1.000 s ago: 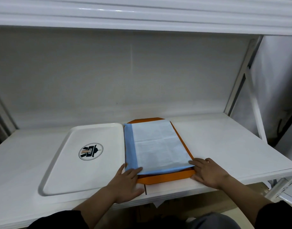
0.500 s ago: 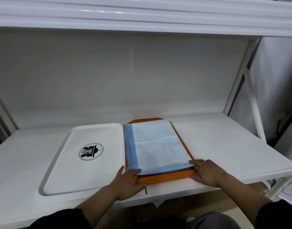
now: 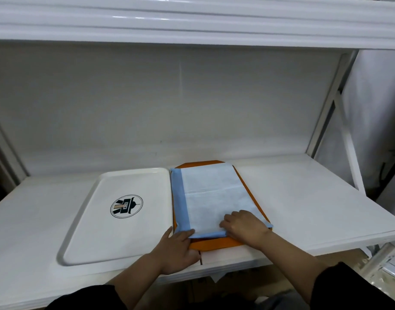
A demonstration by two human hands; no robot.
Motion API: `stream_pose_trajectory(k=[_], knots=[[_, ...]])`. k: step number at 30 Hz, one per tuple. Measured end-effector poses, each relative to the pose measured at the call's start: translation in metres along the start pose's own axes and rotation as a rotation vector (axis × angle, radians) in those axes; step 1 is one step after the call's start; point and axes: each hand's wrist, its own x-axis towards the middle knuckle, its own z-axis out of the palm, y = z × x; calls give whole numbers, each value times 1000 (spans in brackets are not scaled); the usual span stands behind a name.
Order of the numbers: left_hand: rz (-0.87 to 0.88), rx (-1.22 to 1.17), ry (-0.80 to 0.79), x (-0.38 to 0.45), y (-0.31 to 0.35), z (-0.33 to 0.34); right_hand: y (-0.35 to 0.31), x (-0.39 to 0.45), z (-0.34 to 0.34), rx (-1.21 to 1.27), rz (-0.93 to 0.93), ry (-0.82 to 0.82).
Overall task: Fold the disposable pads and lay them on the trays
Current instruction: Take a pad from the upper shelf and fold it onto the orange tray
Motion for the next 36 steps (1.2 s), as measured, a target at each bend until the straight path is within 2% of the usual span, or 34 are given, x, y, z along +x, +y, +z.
stream_pose_trajectory(k=[2,9,13,16,18,21,23,25,29,36], knots=[[4,1,8,0,-2,0,-1,9,3,-45,-25,-39],[54,72,9,1,-10,2,6,-7,12,-78,-13,-3],[89,-54,43,-6,-8,-6,17,-18,15,-72,-42,38],[41,-202,169,-8,0,-9,22,-29,27,26,-55,35],[27,-113,245,0,6,-6,22,-38,32,122,-4,67],[17,33,194,16,22,2,10,-42,26,333,173,154],[15,13,129,25,38,6,-5,-36,15,575,299,70],[16,-34,94,30,49,12,-19,-29,12,677,303,-78],[-11,-57,86,31,35,20,-24,-32,17,640,299,-187],[-44,222,186,16,4,19,-1,-52,35,465,482,-174]])
